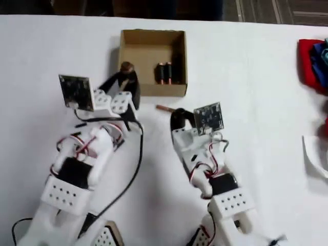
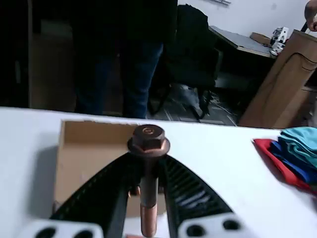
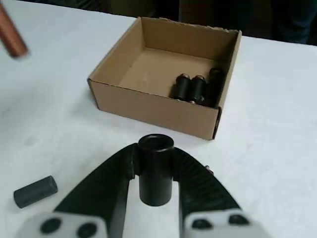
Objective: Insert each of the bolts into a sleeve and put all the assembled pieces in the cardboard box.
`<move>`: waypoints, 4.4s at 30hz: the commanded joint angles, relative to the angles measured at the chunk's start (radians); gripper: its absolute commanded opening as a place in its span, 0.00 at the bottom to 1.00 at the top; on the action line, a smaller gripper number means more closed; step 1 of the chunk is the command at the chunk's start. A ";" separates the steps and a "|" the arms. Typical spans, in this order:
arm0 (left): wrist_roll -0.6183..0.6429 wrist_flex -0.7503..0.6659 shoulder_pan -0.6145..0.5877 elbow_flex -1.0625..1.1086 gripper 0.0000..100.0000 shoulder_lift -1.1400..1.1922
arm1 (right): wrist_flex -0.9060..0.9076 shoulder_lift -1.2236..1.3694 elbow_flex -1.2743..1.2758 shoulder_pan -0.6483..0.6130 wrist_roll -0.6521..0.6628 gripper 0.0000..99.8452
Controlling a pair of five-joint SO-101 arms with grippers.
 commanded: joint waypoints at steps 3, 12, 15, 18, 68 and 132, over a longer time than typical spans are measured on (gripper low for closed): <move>0.040 -0.014 0.086 -0.027 0.03 -0.029 | 0.094 -0.334 0.084 -0.036 0.000 0.02; 0.041 0.126 0.192 -0.248 0.03 0.118 | -0.021 -0.545 0.287 -0.024 0.000 0.02; 0.041 0.169 0.226 -0.332 0.03 0.169 | -0.027 -0.530 0.287 -0.024 0.000 0.02; 0.041 0.172 0.250 -0.372 0.03 0.221 | -0.027 -0.519 0.287 -0.024 0.000 0.02; -0.092 1.135 0.155 -0.765 0.34 0.285 | -0.018 -0.516 0.287 -0.022 -0.028 0.02; -0.453 -0.098 -0.583 0.318 0.14 0.293 | 0.912 2.365 -2.977 -0.019 -0.155 0.02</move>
